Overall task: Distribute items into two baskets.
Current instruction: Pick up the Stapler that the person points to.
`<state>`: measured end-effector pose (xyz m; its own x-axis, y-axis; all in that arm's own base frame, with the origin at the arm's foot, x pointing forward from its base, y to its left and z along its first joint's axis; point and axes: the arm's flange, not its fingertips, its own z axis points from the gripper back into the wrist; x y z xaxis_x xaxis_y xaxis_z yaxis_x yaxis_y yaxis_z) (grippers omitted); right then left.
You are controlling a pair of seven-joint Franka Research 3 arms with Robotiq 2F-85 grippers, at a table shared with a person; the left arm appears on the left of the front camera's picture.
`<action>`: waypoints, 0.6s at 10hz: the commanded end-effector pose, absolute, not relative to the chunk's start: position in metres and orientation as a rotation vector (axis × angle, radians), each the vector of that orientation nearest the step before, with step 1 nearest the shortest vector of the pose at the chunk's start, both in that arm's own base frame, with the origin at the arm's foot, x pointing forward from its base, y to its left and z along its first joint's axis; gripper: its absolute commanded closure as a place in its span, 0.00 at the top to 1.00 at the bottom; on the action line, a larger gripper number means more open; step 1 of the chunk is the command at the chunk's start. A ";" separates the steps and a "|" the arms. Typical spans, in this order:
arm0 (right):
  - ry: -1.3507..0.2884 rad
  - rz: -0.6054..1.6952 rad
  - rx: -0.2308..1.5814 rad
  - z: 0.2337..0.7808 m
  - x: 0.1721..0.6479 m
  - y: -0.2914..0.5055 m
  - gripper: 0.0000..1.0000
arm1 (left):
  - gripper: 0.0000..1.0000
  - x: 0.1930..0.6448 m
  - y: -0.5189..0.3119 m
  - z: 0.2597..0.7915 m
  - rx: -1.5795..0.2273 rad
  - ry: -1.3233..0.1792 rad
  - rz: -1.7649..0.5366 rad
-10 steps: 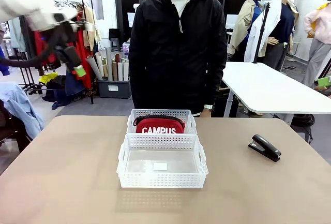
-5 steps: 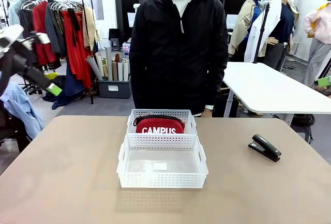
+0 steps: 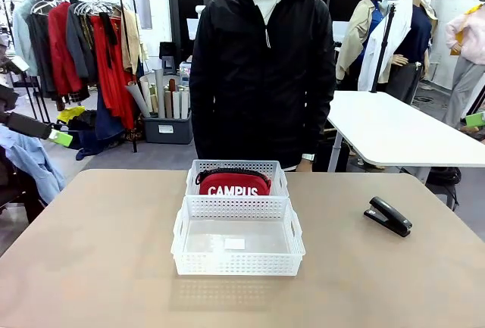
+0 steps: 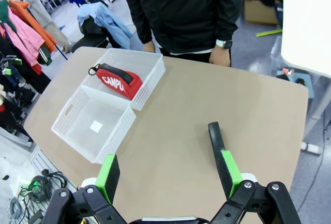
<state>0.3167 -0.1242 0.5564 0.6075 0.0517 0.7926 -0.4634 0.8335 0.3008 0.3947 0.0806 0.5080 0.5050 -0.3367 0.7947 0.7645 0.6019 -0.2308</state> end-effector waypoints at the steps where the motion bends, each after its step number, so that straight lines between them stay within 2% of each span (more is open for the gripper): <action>1: -0.884 0.312 0.531 0.558 0.318 -0.123 1.00 | 1.00 0.407 0.085 0.502 -0.677 -0.805 -0.774; 3: -0.884 0.312 0.531 0.558 0.318 -0.123 1.00 | 1.00 0.414 0.084 0.502 -0.683 -0.780 -0.824; 6: -0.884 0.312 0.531 0.558 0.318 -0.123 1.00 | 1.00 0.402 0.079 0.502 -0.663 -0.791 -0.762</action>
